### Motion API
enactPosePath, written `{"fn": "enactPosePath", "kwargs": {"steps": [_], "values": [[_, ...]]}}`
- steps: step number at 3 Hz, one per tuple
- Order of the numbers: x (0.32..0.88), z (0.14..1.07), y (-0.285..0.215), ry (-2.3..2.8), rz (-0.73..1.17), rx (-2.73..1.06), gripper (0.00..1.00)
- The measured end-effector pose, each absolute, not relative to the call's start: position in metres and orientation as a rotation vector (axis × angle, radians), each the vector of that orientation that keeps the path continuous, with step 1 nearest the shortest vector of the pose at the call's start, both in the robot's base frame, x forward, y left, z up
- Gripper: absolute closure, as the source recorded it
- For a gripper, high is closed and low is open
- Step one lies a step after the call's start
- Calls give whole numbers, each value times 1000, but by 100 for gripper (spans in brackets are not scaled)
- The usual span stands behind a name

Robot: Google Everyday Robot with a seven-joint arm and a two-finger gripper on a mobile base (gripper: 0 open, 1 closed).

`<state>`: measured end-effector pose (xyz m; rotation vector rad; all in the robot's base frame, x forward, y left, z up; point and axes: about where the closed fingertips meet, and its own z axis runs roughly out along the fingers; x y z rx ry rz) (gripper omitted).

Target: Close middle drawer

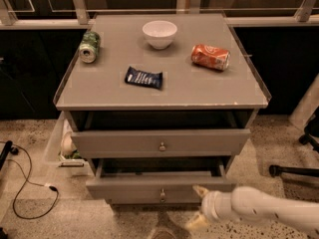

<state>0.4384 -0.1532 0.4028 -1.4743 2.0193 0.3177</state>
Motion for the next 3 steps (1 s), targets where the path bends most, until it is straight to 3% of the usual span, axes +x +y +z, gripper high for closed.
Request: {"fn": "enactPosePath", "kwargs": {"steps": [1, 2, 3], "values": [[492, 420, -139, 1924, 218, -1536, 42], [496, 421, -136, 1917, 218, -1540, 39], [496, 421, -136, 1917, 218, -1540, 16]]}}
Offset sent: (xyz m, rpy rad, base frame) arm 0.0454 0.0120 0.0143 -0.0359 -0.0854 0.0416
